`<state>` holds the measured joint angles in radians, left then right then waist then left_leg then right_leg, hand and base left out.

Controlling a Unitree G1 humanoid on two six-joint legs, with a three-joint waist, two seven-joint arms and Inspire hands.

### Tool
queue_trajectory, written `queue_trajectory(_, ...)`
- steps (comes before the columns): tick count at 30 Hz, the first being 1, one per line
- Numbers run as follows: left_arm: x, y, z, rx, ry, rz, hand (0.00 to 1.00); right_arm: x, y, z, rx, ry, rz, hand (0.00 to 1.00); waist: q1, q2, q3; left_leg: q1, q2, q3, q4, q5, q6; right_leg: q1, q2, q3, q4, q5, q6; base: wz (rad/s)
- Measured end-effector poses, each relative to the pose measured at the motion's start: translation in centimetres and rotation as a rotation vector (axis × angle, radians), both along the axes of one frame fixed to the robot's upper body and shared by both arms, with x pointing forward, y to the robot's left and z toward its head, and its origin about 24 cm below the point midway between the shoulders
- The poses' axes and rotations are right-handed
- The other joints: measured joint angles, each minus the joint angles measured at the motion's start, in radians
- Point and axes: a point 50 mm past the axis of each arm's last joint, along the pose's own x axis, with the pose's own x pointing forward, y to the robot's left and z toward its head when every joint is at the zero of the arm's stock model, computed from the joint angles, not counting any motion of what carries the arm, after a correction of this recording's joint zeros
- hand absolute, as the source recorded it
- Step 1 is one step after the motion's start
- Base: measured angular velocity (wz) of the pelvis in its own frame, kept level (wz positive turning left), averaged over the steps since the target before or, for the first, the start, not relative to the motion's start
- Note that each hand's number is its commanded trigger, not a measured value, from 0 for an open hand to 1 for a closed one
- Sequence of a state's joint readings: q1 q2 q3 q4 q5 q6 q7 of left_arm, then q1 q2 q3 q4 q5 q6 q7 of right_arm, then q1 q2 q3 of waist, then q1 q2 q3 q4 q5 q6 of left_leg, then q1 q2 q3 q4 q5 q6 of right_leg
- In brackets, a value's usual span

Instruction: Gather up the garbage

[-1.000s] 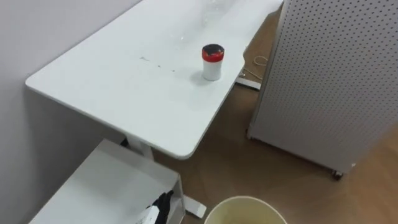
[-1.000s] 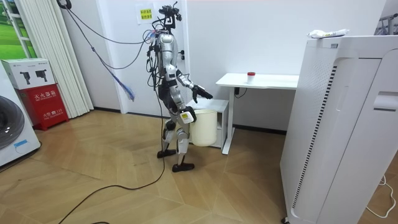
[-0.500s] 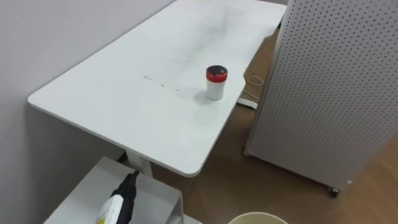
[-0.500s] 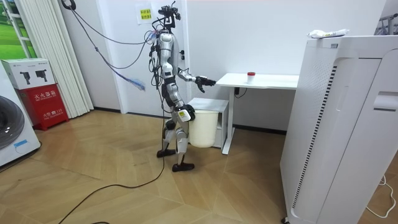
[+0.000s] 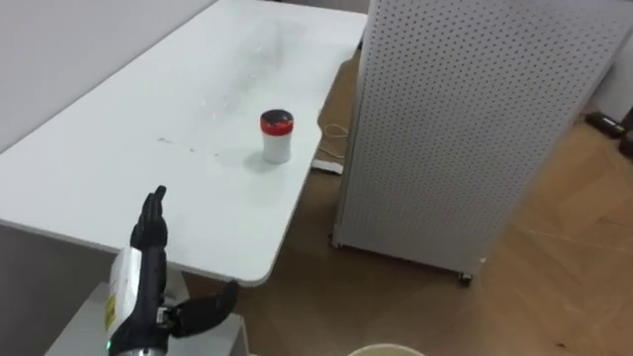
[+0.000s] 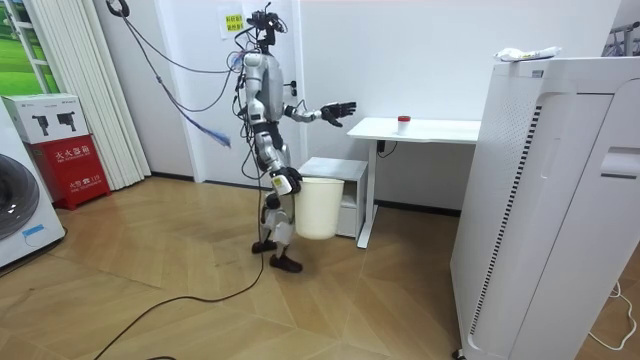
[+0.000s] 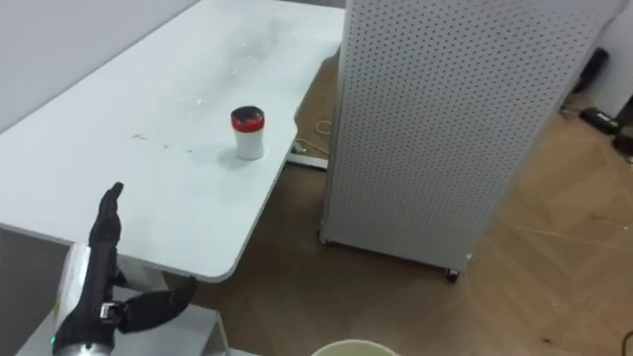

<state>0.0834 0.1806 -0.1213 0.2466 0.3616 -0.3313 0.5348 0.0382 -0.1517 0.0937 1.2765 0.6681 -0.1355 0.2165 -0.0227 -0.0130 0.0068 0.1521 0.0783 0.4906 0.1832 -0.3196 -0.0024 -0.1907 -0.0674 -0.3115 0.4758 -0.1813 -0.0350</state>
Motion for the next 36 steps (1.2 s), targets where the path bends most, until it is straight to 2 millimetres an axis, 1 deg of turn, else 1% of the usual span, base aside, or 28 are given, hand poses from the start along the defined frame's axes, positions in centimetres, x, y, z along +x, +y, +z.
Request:
queue_trajectory(1,0.1,0.0,0.5,-0.004,-0.022,0.001,0.00,-0.2,-0.3,0.0,-0.018,0.012,-0.007,1.00,0.006,-0.010,0.0004,0.003,-0.014,-0.001,0.013,-0.002,-0.003,0.000,-0.005,0.004,-0.002,-0.025,0.002,0.03)
queue_trajectory(2,0.1,0.0,0.7,-0.007,-0.032,0.004,0.00,0.0,-0.5,0.1,-0.028,0.009,-0.004,1.00,0.008,-0.007,0.0022,0.000,-0.017,-0.009,0.020,-0.002,-0.003,0.000,0.000,0.008,-0.018,-0.026,0.000,-0.18)
queue_trajectory(3,0.2,0.2,1.4,-0.018,-0.062,0.009,0.00,0.6,-0.7,0.2,-0.039,-0.002,0.011,1.00,0.007,0.001,0.0030,-0.017,-0.022,-0.041,0.031,-0.002,-0.003,0.001,0.005,0.019,-0.050,-0.022,-0.005,-0.27)
queue_trajectory(4,0.4,0.3,2.2,-0.027,-0.099,0.009,0.00,1.1,-0.4,0.3,-0.041,-0.010,0.024,1.00,0.004,0.002,0.0030,-0.030,-0.021,-0.084,0.047,-0.001,-0.003,0.001,0.015,0.024,-0.067,-0.010,-0.012,-0.30)
queue_trajectory(6,0.5,0.2,3.0,-0.040,-0.133,0.002,0.00,1.4,-0.3,0.3,-0.044,-0.012,0.041,1.00,-0.003,-0.001,0.0021,-0.029,-0.012,-0.128,0.057,-0.001,-0.004,0.026,0.037,0.034,-0.101,0.005,-0.016,-0.29)
queue_trajectory(7,0.5,0.1,3.2,-0.042,-0.142,-0.005,0.00,1.3,-0.2,0.3,-0.042,-0.011,0.049,1.00,-0.006,-0.005,0.0039,-0.016,-0.004,-0.139,0.052,-0.001,-0.004,0.042,0.047,0.034,-0.117,0.008,-0.017,-0.19)
queue_trajectory(8,0.5,0.0,3.2,-0.043,-0.143,-0.008,0.00,1.3,-0.2,0.2,-0.039,-0.011,0.055,1.00,-0.009,-0.008,0.0044,-0.011,-0.004,-0.137,0.050,-0.001,-0.004,0.046,0.049,0.034,-0.118,0.008,-0.017,-0.10)
queue_trajectory(9,0.5,-0.1,3.2,-0.046,-0.142,-0.012,0.00,1.3,0.0,0.2,-0.033,-0.013,0.064,1.00,-0.023,-0.017,0.0075,-0.002,-0.004,-0.138,0.049,-0.001,-0.004,0.050,0.052,0.035,-0.123,0.008,-0.017,-0.04)
queue_trajectory(10,0.5,-0.2,3.2,-0.050,-0.138,-0.021,0.00,1.3,0.0,0.2,-0.033,-0.012,0.067,1.00,-0.030,-0.022,0.0056,-0.003,-0.003,-0.138,0.049,-0.001,-0.004,0.050,0.054,0.034,-0.128,0.009,-0.019,-0.04)
queue_trajectory(14,0.4,-0.9,2.9,-0.061,-0.118,-0.058,0.00,1.2,-0.1,0.2,-0.039,-0.008,0.067,1.00,-0.034,-0.024,0.0065,-0.003,0.001,-0.137,0.052,-0.001,-0.004,0.050,0.070,0.037,-0.135,0.019,-0.020,-0.15)
queue_trajectory(17,0.2,-1.1,2.6,-0.061,-0.097,-0.076,0.00,0.9,0.0,0.2,-0.027,-0.007,0.075,1.00,-0.037,-0.021,0.0043,0.005,0.016,-0.136,0.071,-0.001,-0.005,0.071,0.082,0.036,-0.156,0.023,-0.022,-0.22)
queue_trajectory(20,0.2,-0.8,2.4,-0.078,-0.077,-0.071,0.00,0.7,0.0,0.1,-0.017,0.004,0.093,1.00,-0.031,-0.020,0.0047,-0.016,0.034,-0.128,0.181,-0.001,-0.005,0.097,0.086,0.036,-0.169,0.025,-0.029,-0.32)
queue_trajectory(21,0.2,-0.7,2.1,-0.098,-0.065,-0.064,0.00,0.8,0.0,0.2,-0.024,0.002,0.109,1.00,-0.029,-0.014,0.0054,-0.044,0.047,-0.136,0.271,-0.001,-0.006,0.107,0.084,0.036,-0.168,0.020,-0.036,-0.52)
queue_trajectory(22,0.2,-0.6,1.8,-0.114,-0.049,-0.059,0.00,0.9,-0.1,0.2,-0.030,-0.001,0.122,1.00,-0.024,-0.009,0.0058,-0.085,0.064,-0.143,0.383,0.011,-0.026,0.114,0.082,0.037,-0.167,0.015,-0.042,-0.53)
queue_trajectory(23,0.1,-0.5,1.5,-0.118,-0.038,-0.055,0.00,1.0,-0.1,0.2,-0.030,-0.001,0.122,1.00,-0.024,-0.008,0.0062,-0.107,0.071,-0.150,0.437,0.027,-0.047,0.120,0.082,0.038,-0.167,0.013,-0.045,-0.51)
queue_trajectory(24,0.0,-0.4,0.8,-0.132,-0.004,-0.042,0.00,0.9,-0.2,0.2,-0.029,-0.001,0.123,1.00,-0.025,-0.008,0.0063,-0.150,0.070,-0.184,0.544,0.073,-0.046,0.134,0.079,0.058,-0.166,0.005,-0.047,-0.34)
queue_trajectory(25,-0.1,-0.2,0.1,-0.152,0.028,-0.027,0.00,0.8,-0.2,0.2,-0.030,0.003,0.121,1.00,-0.024,-0.014,0.0077,-0.196,0.063,-0.244,0.597,0.074,-0.035,0.142,0.075,0.075,-0.160,-0.008,-0.048,-0.21)
queue_trajectory(26,-0.1,-0.2,-0.1,-0.160,0.036,-0.023,0.00,0.7,-0.3,0.2,-0.033,0.006,0.119,1.00,-0.029,-0.012,0.0074,-0.220,0.062,-0.264,0.597,0.057,-0.026,0.143,0.077,0.080,-0.160,-0.013,-0.049,-0.11)
queue_trajectory(27,0.0,-0.1,-0.1,-0.170,0.035,-0.017,0.00,0.4,-0.4,0.1,-0.034,0.020,0.109,1.00,-0.027,-0.021,0.0134,-0.269,0.062,-0.292,0.583,0.028,-0.022,0.143,0.075,0.099,-0.143,-0.028,-0.049,-0.25)
queue_trajectory(28,0.0,0.0,-0.2,-0.181,0.037,-0.006,0.00,0.0,-0.5,0.0,-0.033,0.046,0.099,1.00,-0.009,-0.028,0.0168,-0.316,0.062,-0.308,0.541,0.015,-0.023,0.143,0.073,0.124,-0.127,-0.040,-0.047,-0.39)
queue_trajectory(29,-0.1,0.0,-0.4,-0.191,0.042,0.001,0.00,-0.2,-0.7,0.0,-0.038,0.056,0.095,1.00,0.003,-0.028,0.0157,-0.338,0.063,-0.315,0.504,0.015,-0.023,0.144,0.073,0.133,-0.122,-0.045,-0.045,-0.51)
queue_trajectory(30,-0.1,0.1,-0.5,-0.204,0.045,0.014,0.00,-0.4,-1.1,0.1,-0.050,0.067,0.086,1.00,0.014,-0.025,0.0156,-0.376,0.052,-0.344,0.410,0.029,-0.039,0.141,0.071,0.150,-0.099,-0.064,-0.040,-0.44)
queue_trajectory(31,-0.1,0.1,-0.6,-0.203,0.045,0.018,0.00,-0.5,-1.4,0.1,-0.058,0.072,0.069,1.00,0.025,-0.023,0.0174,-0.410,0.041,-0.376,0.331,0.092,-0.037,0.132,0.064,0.170,-0.059,-0.095,-0.033,-0.44)
queue_trajectory(32,-0.2,0.1,-0.6,-0.202,0.047,0.021,0.00,-0.6,-1.5,0.1,-0.061,0.075,0.059,1.00,0.030,-0.017,0.0110,-0.410,0.033,-0.390,0.316,0.125,-0.036,0.126,0.056,0.179,-0.038,-0.108,-0.020,-0.30)
queue_trajectory(33,-0.4,0.4,-0.7,-0.192,0.049,0.039,0.00,-0.9,-1.6,0.1,-0.063,0.086,0.052,1.00,0.025,-0.023,0.0027,-0.399,0.013,-0.385,0.302,0.138,-0.018,0.118,0.050,0.186,-0.020,-0.128,0.007,-0.12)
queue_trajectory(34,-0.4,0.8,-0.6,-0.189,0.041,0.056,0.00,-1.1,-1.6,0.1,-0.060,0.091,0.052,1.00,0.026,-0.038,-0.0060,-0.391,0.001,-0.372,0.285,0.139,-0.012,0.119,0.037,0.180,-0.031,-0.129,0.013,-0.09)
queue_trajectory(35,-0.4,0.9,-0.6,-0.188,0.040,0.062,0.00,-1.2,-1.6,0.0,-0.060,0.094,0.050,1.00,0.026,-0.038,-0.0059,-0.386,-0.001,-0.362,0.278,0.139,-0.008,0.119,0.031,0.174,-0.036,-0.127,0.016,-0.18)
queue_trajectory(36,-0.6,1.2,-0.7,-0.185,0.040,0.077,0.00,-1.3,-1.6,0.0,-0.061,0.095,0.048,1.00,0.030,-0.042,-0.0082,-0.379,-0.005,-0.355,0.275,0.141,-0.001,0.127,0.027,0.163,-0.051,-0.124,0.019,-0.16)
